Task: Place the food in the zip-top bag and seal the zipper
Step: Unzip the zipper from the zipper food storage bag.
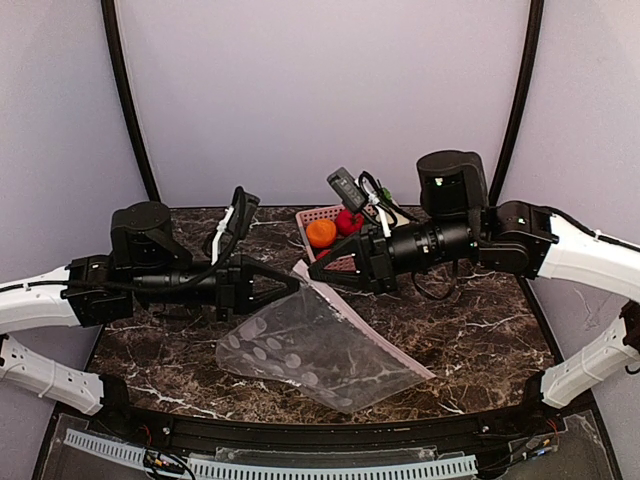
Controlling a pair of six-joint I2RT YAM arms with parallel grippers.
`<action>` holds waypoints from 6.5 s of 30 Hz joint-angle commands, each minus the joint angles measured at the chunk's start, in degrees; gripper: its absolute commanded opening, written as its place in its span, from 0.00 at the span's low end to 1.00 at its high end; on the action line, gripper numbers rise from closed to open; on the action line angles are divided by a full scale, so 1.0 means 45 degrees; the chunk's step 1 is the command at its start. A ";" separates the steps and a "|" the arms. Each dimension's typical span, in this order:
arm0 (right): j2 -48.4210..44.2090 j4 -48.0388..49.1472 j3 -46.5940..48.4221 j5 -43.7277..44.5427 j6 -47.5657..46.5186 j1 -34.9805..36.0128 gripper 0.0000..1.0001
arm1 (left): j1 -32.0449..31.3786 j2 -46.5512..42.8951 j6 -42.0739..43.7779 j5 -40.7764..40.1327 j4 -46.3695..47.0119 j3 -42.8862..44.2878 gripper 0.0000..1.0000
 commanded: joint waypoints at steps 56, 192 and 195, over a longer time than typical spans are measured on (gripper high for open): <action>-0.0775 0.0051 -0.1482 0.0972 0.0443 -0.0152 0.00 | 0.3433 -0.1281 -0.1233 -0.0829 -0.2123 -0.0298 0.01; 0.1601 -0.2222 0.1246 0.3498 -0.1175 -0.0211 0.29 | 0.4987 0.0458 0.1554 0.5556 -0.3055 0.1411 0.01; 0.1750 -0.2240 0.1302 0.3470 -0.1249 -0.0223 0.27 | 0.4987 0.0487 0.1557 0.5548 -0.3057 0.1405 0.01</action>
